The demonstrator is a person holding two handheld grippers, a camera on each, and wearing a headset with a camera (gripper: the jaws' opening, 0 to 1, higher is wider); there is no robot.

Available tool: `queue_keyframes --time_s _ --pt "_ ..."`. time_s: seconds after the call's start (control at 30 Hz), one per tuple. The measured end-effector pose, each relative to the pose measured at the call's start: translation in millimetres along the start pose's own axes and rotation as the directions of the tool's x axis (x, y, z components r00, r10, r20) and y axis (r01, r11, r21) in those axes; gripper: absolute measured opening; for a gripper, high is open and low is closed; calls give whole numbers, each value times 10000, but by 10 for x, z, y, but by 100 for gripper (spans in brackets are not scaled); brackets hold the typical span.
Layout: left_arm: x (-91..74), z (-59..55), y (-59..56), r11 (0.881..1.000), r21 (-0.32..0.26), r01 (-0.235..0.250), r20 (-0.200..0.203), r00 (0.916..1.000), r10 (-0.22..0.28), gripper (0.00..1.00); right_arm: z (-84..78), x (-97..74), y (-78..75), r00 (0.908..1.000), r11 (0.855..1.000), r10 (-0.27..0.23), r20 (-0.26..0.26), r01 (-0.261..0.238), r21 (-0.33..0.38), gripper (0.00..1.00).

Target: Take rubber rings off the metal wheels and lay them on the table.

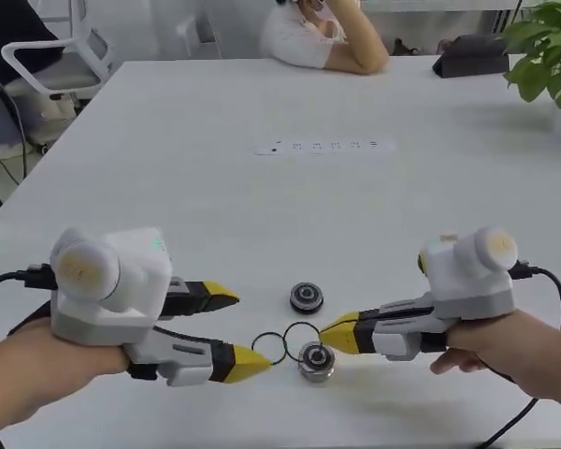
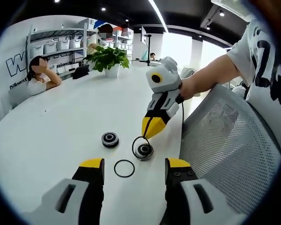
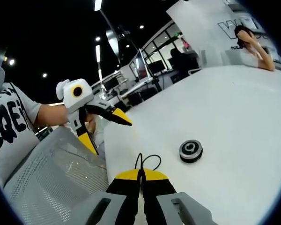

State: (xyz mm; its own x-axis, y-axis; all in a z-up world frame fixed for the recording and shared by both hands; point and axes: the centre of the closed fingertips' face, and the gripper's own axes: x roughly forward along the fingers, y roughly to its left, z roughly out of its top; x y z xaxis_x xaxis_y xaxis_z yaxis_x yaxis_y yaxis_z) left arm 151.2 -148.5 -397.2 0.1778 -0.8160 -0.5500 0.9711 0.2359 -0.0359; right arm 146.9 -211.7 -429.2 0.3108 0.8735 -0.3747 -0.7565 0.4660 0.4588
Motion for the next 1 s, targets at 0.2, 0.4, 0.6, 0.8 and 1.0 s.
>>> queue_keyframes --time_s 0.2,0.4,0.6,0.8,1.0 --pt "-77 -32 27 9996 -204 -192 102 9998 194 54 71 50 9 10000 10000 31 -12 -31 -94 0" --pt "-136 -67 61 9985 -395 -380 171 9991 387 56 100 134 20 9998 9997 -6 -179 2 -234 0" --pt "-200 -116 109 9967 -567 -585 181 9981 596 59 82 227 -33 9990 9995 -70 -450 56 -312 0" --pt "-263 -162 152 9949 -665 -755 172 9969 768 60 82 322 -48 9981 9996 -71 -614 54 -270 0" --pt "-294 -194 180 9931 -771 -883 164 9958 898 60 67 398 -50 9969 9996 -67 -790 45 -279 0"
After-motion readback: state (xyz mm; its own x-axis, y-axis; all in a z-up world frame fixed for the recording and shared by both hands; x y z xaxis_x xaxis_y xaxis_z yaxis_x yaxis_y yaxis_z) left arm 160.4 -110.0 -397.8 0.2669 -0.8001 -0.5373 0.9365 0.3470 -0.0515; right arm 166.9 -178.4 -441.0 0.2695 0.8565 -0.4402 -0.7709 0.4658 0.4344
